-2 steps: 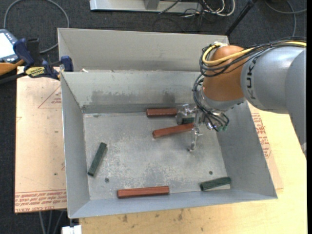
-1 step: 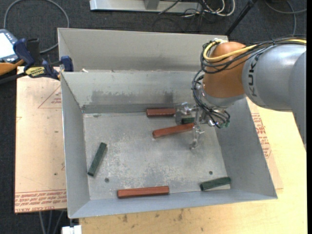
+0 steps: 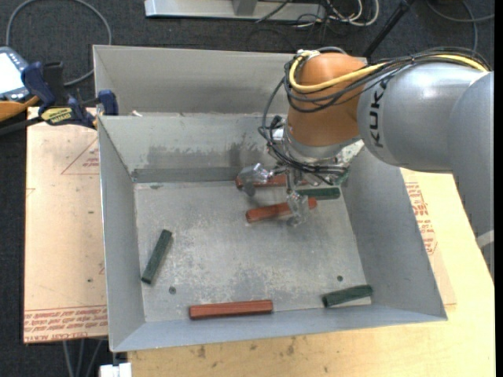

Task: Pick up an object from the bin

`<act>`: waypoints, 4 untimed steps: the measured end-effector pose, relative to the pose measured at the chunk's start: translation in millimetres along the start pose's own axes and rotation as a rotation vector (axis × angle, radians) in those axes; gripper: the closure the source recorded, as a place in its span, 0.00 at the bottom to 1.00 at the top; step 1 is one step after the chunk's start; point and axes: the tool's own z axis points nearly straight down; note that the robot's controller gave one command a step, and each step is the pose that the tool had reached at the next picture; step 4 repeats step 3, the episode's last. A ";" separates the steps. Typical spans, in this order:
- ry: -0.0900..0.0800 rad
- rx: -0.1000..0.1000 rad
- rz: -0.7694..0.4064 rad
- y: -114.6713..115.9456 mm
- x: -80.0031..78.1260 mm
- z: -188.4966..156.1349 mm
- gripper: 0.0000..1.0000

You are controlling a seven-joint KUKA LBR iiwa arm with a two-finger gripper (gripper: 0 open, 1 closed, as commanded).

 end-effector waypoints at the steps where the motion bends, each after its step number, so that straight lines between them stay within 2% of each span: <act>1: 0.006 -0.001 0.033 -26.8 41.0 18.6 0.00; 2: 0.004 -0.002 0.030 -25.6 39.1 17.7 1.00; 3: -0.002 0.006 0.025 5.0 56.6 -119.1 1.00; 4: -0.002 0.006 0.025 5.0 56.6 -119.1 1.00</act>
Offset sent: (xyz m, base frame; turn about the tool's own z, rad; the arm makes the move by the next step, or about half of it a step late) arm -0.0083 -0.0463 -0.0184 0.0252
